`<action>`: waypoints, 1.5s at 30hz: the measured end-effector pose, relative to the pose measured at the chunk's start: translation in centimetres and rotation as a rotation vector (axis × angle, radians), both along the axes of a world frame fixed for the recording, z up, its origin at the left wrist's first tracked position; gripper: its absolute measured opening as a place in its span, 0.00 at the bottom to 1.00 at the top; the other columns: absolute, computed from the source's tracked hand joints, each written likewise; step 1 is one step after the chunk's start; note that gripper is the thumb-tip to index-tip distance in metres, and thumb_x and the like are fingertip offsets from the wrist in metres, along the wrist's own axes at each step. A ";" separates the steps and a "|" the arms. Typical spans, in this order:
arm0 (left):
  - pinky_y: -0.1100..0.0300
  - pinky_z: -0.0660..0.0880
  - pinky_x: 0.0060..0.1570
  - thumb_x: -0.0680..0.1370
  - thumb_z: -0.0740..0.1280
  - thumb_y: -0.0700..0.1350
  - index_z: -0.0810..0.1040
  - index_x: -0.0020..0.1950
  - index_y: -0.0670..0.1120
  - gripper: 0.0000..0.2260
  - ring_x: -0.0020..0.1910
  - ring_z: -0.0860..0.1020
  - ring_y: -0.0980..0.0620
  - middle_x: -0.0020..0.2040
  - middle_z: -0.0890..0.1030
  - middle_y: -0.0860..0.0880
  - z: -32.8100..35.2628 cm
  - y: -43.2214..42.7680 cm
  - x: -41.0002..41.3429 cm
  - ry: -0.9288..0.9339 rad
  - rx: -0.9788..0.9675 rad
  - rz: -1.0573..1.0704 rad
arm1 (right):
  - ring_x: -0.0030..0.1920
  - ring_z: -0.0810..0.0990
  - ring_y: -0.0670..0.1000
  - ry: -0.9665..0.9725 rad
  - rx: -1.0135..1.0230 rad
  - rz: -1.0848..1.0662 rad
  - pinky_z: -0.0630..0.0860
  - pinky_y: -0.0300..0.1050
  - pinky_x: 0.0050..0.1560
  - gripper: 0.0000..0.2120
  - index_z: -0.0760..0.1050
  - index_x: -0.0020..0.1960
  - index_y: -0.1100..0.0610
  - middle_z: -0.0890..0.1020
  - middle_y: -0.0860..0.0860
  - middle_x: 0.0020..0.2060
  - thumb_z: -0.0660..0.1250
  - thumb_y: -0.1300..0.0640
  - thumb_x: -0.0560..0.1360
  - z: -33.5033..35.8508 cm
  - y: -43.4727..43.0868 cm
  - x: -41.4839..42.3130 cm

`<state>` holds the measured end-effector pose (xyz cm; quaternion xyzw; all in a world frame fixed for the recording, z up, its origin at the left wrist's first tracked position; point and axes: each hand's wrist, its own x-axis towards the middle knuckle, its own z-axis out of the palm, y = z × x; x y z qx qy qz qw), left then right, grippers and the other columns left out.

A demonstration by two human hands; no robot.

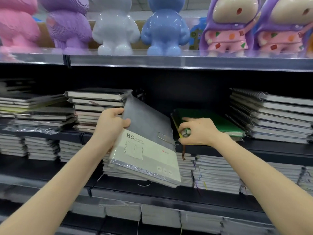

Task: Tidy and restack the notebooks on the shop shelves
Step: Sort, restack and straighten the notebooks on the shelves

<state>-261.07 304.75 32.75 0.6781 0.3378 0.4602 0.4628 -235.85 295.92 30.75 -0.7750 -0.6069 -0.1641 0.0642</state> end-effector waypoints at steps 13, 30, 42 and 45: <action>0.53 0.70 0.62 0.76 0.65 0.33 0.69 0.69 0.37 0.21 0.62 0.74 0.44 0.62 0.75 0.44 0.0 3.3 5.7 0.072 -0.011 -0.007 | 0.64 0.75 0.49 -0.035 -0.010 -0.158 0.75 0.43 0.53 0.17 0.75 0.56 0.35 0.70 0.43 0.70 0.64 0.38 0.68 0.0 -2.4 2.7; 0.60 0.60 0.67 0.81 0.59 0.43 0.62 0.75 0.43 0.21 0.72 0.63 0.48 0.74 0.65 0.46 -1.6 6.6 9.4 0.563 0.180 -0.216 | 0.73 0.63 0.46 0.114 -0.194 0.110 0.38 0.52 0.76 0.30 0.63 0.71 0.38 0.68 0.42 0.71 0.58 0.30 0.72 -0.1 -1.8 -2.1; 0.57 0.62 0.69 0.80 0.53 0.62 0.61 0.75 0.53 0.26 0.70 0.66 0.53 0.73 0.67 0.51 -4.0 5.7 7.3 0.701 0.387 -0.313 | 0.66 0.73 0.49 -0.027 -0.177 0.032 0.46 0.59 0.75 0.30 0.64 0.72 0.40 0.76 0.45 0.65 0.51 0.29 0.74 -0.7 2.0 -2.1; 0.58 0.61 0.66 0.81 0.48 0.60 0.63 0.75 0.51 0.25 0.71 0.65 0.52 0.73 0.67 0.51 -4.9 5.3 7.7 0.881 0.630 -0.170 | 0.67 0.72 0.48 -0.058 -0.131 0.037 0.46 0.59 0.75 0.29 0.63 0.72 0.40 0.75 0.45 0.67 0.49 0.30 0.75 -1.4 1.8 -2.2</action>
